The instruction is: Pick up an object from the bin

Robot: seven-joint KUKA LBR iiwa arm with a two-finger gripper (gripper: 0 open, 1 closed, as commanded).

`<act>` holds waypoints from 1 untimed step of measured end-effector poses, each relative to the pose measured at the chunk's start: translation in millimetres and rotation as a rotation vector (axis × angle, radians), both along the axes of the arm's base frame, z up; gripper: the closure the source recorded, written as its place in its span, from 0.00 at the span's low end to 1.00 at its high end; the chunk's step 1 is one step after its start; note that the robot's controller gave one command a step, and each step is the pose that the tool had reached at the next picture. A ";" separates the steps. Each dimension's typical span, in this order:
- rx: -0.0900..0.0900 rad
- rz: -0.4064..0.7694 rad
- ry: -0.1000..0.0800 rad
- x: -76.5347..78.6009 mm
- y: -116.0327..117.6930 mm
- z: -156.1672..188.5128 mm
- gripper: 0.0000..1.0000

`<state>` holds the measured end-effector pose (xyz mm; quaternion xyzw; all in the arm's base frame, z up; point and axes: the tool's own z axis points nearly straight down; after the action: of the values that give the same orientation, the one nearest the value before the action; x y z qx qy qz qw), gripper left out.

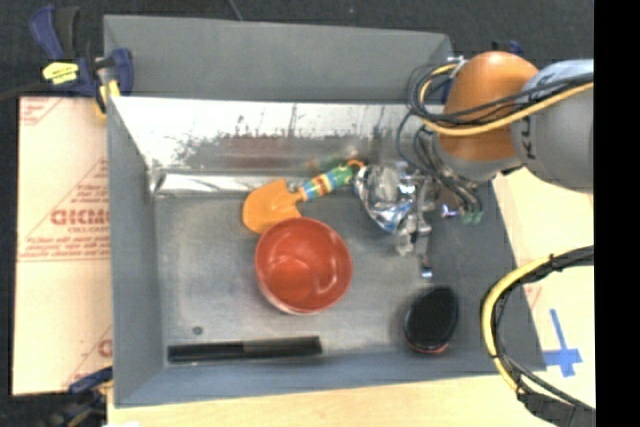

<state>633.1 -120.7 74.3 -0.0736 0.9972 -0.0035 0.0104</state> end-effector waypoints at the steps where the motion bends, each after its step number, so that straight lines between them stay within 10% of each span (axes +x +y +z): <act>1: 0.002 0.001 0.004 -15.0 10.2 18.4 0.00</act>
Offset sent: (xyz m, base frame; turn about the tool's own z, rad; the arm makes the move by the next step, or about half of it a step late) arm -0.0169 -0.0035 -0.0043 0.0874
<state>618.0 -110.5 92.7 -0.0741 0.9972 -0.0025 0.0087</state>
